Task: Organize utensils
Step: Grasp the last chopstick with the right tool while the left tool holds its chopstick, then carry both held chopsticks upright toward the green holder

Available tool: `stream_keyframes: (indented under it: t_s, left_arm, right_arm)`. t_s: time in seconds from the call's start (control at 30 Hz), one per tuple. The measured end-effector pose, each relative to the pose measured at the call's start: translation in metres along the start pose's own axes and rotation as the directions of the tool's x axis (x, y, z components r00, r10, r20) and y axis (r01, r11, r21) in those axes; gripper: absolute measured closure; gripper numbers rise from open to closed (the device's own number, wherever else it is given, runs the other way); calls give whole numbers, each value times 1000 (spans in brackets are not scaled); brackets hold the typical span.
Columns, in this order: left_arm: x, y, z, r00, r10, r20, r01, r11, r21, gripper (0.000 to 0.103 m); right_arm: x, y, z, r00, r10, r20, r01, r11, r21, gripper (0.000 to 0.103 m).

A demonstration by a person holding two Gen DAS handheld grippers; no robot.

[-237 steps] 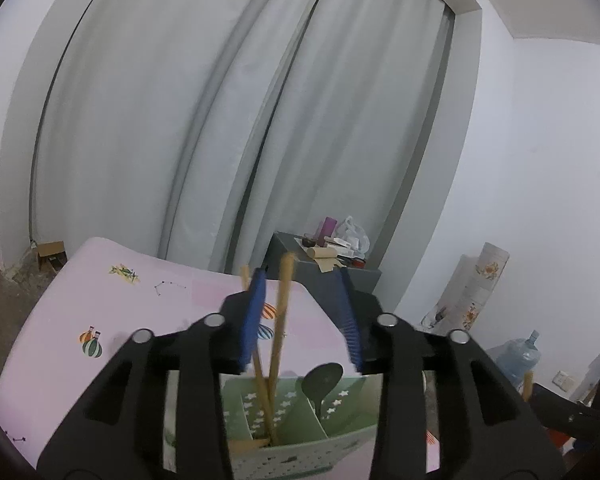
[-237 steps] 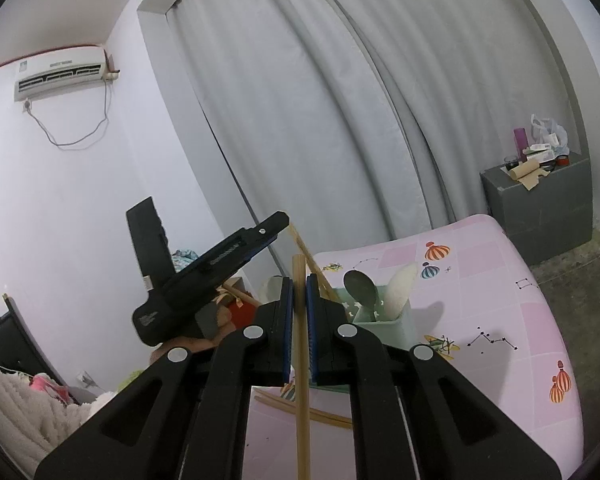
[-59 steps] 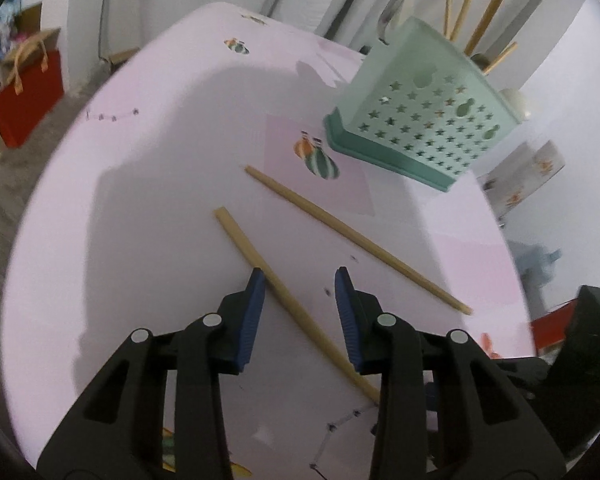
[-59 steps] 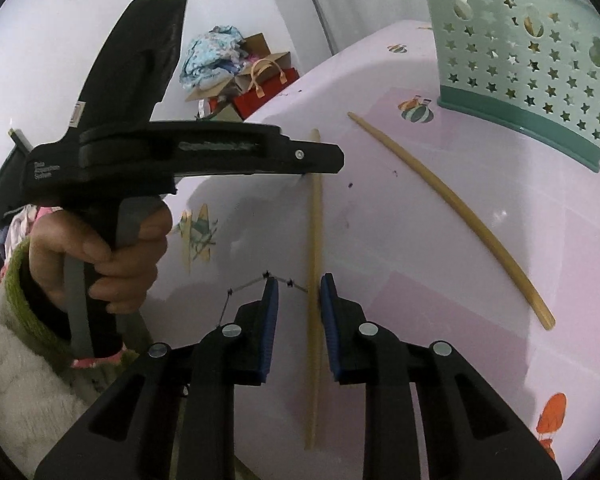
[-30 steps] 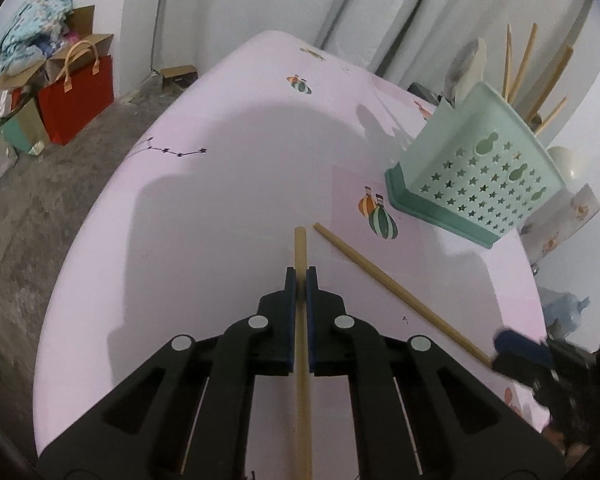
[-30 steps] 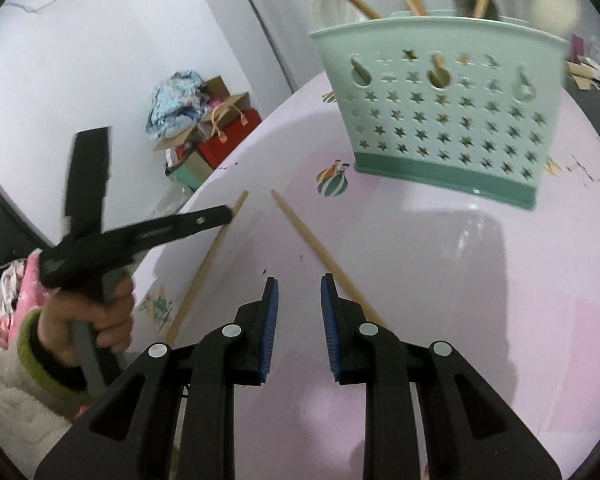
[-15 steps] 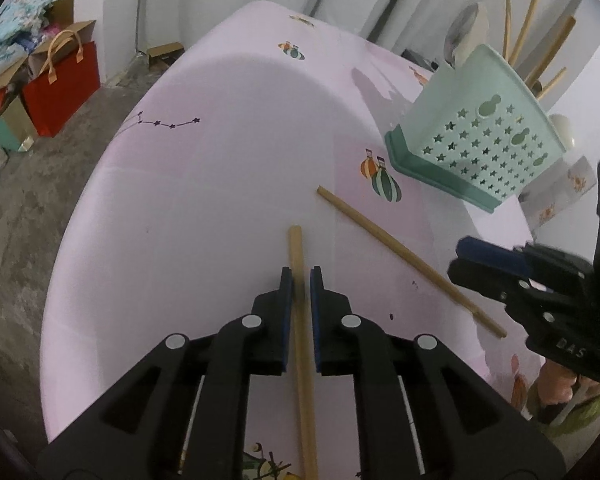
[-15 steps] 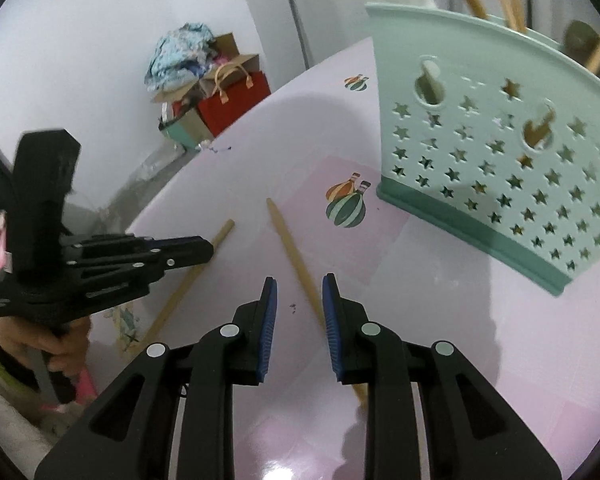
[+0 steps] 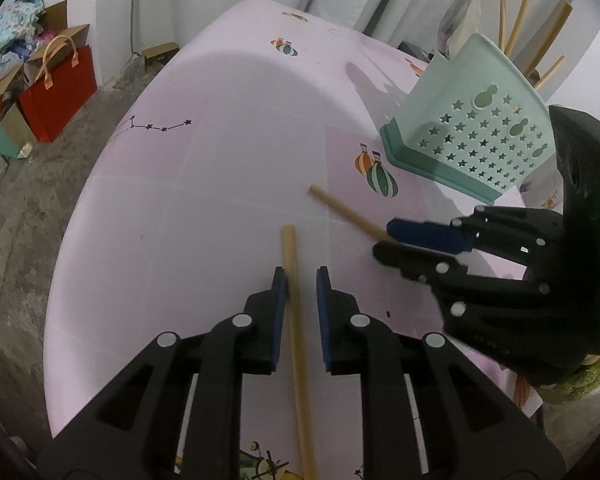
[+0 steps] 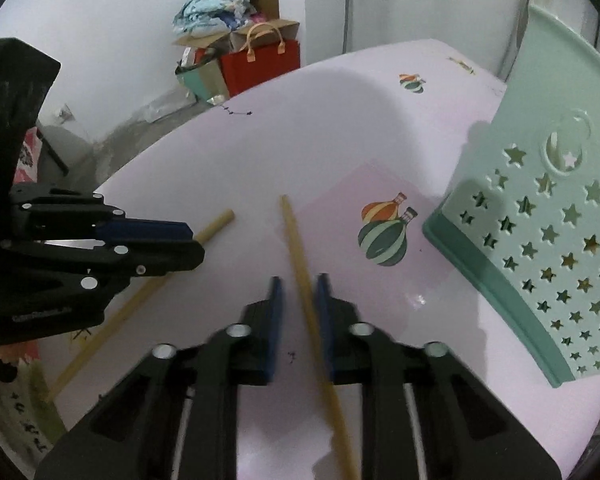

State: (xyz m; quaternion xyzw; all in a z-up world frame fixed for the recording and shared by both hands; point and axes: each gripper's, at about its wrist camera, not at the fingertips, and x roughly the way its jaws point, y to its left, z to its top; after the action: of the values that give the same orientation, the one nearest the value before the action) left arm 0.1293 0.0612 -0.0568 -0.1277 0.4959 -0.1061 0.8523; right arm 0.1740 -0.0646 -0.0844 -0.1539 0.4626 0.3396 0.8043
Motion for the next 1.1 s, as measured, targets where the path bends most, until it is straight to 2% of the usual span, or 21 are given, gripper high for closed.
stream_keyframes:
  t_s: [0.1,0.27,0.47,0.53,0.57,0.77,0.9,1.1]
  left_arm:
    - [1,0,0,1000,2,3,-2,1000,11,89]
    - [4,0,3,1000,-9,7,9,1000,20,89]
    - [10,-8,9,1000,2,17,-3,999,48,90]
    - [13,-14,10,1000,21,22,-22,997,71,98]
    - [14,-17,10,999,25,28,-27,996,82,98]
    - [18,-32,11,997,66,44,-71,990,122,98]
    - [19,-41,10,996,81,46,-87,986,145,98]
    - [10,-55,10,990,111,87,-126,973,192,98]
  right_arm:
    - [-5,-8,-8,1000,-11,-2,12,999,52,95]
    - [-24,-25,-39,1000,-24,-12,26,985,172,96]
    - [-48,-31,-83,998,-62,-32,68,971,229,96]
    - [-54,-32,-91,997,-69,-35,75,969,236,96]
    - [-56,-32,-94,997,-74,-35,80,968,237,96]
    - [-60,-39,-95,996,-90,-13,91,965,247,94]
    - [-52,-45,-86,996,-86,-13,86,962,261,94]
    - [-44,-44,-73,996,-85,-9,84,965,248,94]
